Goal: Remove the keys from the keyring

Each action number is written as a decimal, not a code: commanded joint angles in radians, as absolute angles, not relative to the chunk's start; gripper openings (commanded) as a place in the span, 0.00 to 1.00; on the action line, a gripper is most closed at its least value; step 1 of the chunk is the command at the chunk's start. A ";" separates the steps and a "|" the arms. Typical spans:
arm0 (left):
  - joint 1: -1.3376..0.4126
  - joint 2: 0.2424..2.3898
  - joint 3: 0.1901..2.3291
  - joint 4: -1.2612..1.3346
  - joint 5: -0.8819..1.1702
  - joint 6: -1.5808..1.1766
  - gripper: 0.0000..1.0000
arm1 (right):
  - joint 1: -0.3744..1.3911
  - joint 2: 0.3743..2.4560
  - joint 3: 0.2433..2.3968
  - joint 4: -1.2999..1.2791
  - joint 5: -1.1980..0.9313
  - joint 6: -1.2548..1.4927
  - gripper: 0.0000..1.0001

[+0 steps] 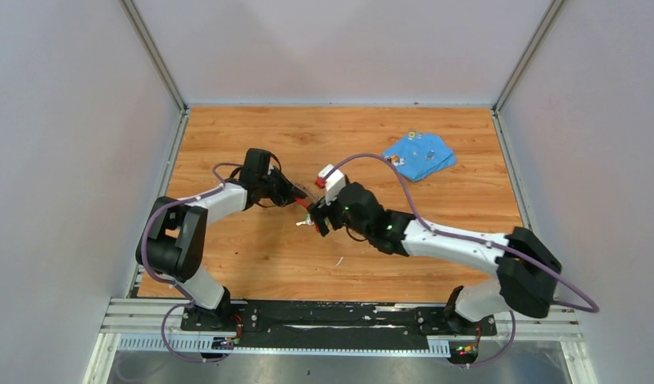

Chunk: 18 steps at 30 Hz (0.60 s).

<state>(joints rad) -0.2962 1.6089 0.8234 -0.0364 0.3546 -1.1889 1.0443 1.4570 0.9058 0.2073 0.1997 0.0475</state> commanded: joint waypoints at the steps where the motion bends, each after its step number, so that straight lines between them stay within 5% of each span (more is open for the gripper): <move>1: -0.290 1.607 0.911 -0.074 0.457 -1.021 0.00 | 0.939 1.282 0.820 0.124 0.057 0.210 0.98; 8: -0.293 1.514 1.000 -0.109 0.621 -0.912 0.00 | 0.686 1.010 0.692 0.146 -0.248 0.352 1.00; 18: -0.346 1.367 1.121 -0.077 0.820 -0.987 0.00 | 0.660 0.724 0.669 0.138 -0.235 0.301 0.89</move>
